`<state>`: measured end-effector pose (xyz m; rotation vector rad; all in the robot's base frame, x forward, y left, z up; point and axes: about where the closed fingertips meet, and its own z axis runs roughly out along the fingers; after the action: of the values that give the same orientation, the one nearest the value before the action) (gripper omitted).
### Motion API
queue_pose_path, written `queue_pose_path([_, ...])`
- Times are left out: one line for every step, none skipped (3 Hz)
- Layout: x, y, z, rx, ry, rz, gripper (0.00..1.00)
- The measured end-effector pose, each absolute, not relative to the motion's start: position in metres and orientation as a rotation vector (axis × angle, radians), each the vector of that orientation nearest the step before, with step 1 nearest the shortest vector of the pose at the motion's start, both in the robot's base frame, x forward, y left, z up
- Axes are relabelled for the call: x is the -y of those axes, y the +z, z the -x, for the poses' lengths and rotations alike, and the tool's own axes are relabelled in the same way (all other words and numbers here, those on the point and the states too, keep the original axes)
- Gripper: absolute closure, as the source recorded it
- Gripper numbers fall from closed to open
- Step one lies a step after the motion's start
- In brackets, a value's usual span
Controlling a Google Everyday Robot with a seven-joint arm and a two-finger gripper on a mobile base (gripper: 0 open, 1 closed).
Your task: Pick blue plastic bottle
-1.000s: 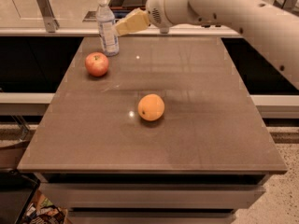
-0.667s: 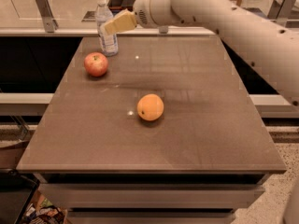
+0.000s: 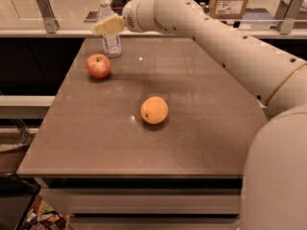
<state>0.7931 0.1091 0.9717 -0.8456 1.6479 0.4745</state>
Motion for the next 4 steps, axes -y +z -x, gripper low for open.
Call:
queue_pose_path([-0.127,0.963,-0.814,-1.631,0.493,0.821,0.0])
queue_pose_path([-0.141,0.949,-0.83,-1.624,0.519,0.792,0.0])
queue_pose_path([-0.152,0.935,-0.842,-1.624,0.542,0.771,0.0])
queue_pose_path([-0.157,0.927,-0.849,-1.624,0.554,0.758,0.0])
